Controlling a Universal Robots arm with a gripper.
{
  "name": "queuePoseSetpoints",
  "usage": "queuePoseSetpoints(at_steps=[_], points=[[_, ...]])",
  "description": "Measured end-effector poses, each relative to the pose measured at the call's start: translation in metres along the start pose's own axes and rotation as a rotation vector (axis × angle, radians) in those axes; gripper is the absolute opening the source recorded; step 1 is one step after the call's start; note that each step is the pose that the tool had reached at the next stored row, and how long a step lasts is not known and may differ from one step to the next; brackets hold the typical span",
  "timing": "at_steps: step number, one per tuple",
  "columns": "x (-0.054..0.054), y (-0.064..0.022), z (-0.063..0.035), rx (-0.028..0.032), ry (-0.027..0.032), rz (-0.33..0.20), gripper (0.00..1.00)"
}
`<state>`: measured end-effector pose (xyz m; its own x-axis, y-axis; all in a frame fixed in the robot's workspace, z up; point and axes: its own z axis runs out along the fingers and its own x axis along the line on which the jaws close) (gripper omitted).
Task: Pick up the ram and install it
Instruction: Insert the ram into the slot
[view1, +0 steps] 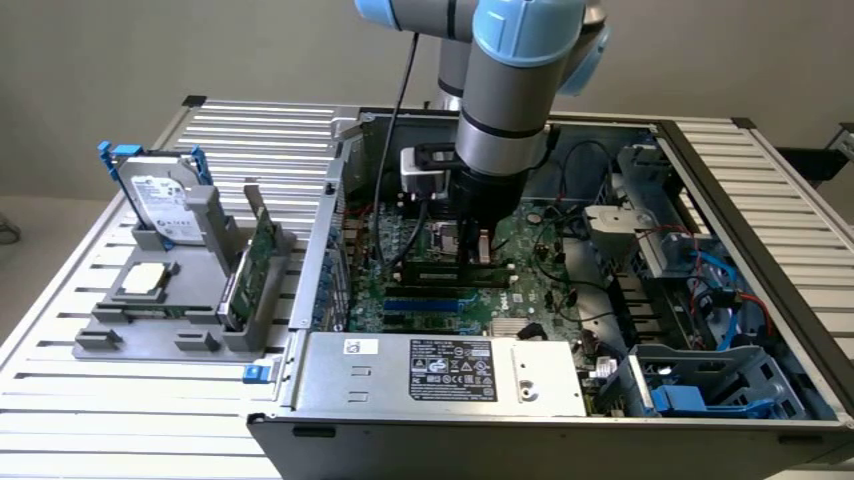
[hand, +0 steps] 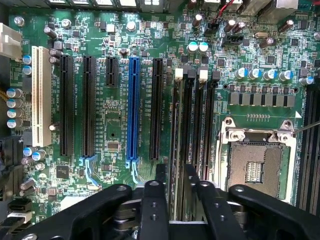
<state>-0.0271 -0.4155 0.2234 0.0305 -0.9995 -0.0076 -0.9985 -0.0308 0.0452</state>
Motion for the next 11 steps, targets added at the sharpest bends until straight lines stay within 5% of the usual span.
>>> queuePoseSetpoints(at_steps=[6, 11], points=[[0.0, 0.001, -0.0204, -0.0039, -0.0009, 0.0, 0.4], [0.0, 0.0011, -0.0216, -0.006, -0.0019, 0.0, 0.4]])
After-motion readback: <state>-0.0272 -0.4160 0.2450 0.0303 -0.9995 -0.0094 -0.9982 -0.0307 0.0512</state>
